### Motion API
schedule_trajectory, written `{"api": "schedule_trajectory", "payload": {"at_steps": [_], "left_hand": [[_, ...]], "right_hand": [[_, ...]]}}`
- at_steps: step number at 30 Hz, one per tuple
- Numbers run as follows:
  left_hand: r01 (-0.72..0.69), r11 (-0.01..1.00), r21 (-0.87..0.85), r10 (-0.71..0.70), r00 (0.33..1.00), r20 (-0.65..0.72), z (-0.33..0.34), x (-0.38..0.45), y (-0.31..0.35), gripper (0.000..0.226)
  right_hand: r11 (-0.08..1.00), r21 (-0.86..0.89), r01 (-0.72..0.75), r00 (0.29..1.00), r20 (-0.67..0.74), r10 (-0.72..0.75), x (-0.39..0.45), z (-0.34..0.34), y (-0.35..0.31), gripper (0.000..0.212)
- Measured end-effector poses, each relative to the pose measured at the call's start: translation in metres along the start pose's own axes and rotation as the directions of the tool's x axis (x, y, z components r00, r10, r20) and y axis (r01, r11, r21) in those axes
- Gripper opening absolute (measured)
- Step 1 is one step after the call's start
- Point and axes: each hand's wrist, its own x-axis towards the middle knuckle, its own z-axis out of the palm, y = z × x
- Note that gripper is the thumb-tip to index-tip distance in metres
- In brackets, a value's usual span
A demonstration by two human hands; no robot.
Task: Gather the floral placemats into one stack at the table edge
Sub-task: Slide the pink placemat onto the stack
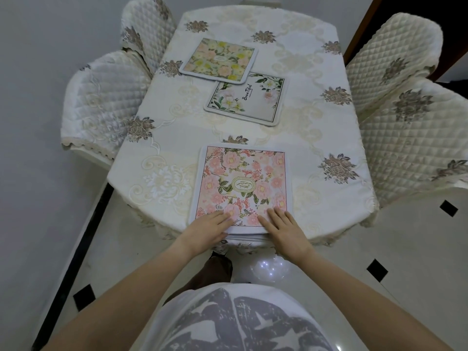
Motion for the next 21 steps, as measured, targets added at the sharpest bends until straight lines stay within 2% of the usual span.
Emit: {"api": "schedule_trajectory", "payload": {"at_steps": [4, 8, 14, 19, 21], "left_hand": [[0.040, 0.999, -0.009, -0.040, 0.997, 0.061, 0.011, -0.001, -0.002, 0.047], [0.059, 0.998, -0.015, -0.058, 0.996, 0.069, 0.014, -0.003, -0.004, 0.048], [0.063, 0.996, -0.070, -0.063, 0.998, 0.010, 0.016, -0.004, -0.002, 0.045], [0.009, 0.997, -0.077, -0.012, 0.999, -0.035, 0.011, 0.000, -0.007, 0.040], [0.017, 0.993, -0.117, -0.023, 0.998, -0.056, 0.005, 0.008, -0.011, 0.039]], "right_hand": [[1.000, -0.018, 0.007, 0.998, -0.056, -0.008, -0.006, 0.000, -0.001, 0.049], [0.999, -0.043, -0.002, 0.999, -0.051, 0.000, -0.007, 0.002, -0.004, 0.062], [0.999, -0.032, -0.023, 0.998, -0.055, 0.021, -0.007, -0.002, -0.005, 0.057], [1.000, 0.001, -0.015, 0.995, -0.101, 0.015, -0.005, -0.006, -0.005, 0.053], [1.000, 0.029, -0.004, 0.991, -0.134, 0.008, 0.001, -0.013, -0.003, 0.044]]}}
